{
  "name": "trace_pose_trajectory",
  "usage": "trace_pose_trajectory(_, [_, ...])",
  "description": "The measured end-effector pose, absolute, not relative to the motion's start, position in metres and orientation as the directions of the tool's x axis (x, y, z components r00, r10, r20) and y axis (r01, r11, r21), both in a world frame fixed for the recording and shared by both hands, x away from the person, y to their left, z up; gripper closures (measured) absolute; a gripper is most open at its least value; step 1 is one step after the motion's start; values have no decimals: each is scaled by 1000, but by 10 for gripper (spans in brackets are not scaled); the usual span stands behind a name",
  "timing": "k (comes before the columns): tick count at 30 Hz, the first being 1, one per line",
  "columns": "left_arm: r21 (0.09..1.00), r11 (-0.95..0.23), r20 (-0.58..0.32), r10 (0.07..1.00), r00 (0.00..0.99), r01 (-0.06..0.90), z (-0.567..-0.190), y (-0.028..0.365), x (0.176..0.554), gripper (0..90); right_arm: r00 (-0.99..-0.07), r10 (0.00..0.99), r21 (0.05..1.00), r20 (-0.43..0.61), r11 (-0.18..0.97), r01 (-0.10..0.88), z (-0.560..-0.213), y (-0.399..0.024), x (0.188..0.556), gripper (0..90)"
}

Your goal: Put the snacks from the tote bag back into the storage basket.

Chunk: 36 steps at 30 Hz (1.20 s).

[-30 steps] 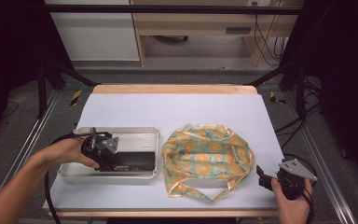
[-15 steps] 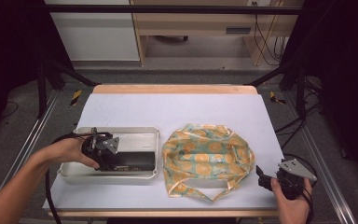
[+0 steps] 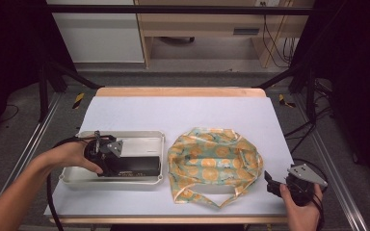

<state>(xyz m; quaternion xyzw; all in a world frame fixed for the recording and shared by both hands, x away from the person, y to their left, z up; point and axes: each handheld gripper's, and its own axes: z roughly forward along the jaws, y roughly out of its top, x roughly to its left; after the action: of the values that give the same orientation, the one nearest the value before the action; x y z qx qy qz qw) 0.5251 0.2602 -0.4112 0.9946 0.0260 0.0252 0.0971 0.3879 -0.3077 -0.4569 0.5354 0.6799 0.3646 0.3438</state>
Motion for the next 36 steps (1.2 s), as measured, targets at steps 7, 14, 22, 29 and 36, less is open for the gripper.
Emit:
trace_pose_trajectory(7, [236,-968,64,98,993,81,-396,262,524,166,-191,979,864,-77,161,477,-457,-307,388,78])
trace_pose_trajectory(14, [249,-965,71,101,992,81,-390,258,522,147,-189,979,864,-76,160,477,-457,-308,388,78])
trace_pose_trajectory(22, [278,-956,80,121,989,95,-382,252,518,125,-191,979,864,-75,159,477,-456,-307,388,77])
trace_pose_trajectory(29, [333,-933,122,184,975,135,-367,243,511,80,-191,978,864,-77,161,476,-457,-306,388,77])
trace_pose_trajectory(36, [437,-876,145,294,945,206,-344,235,503,81,-192,979,864,-76,161,478,-457,-307,388,77])
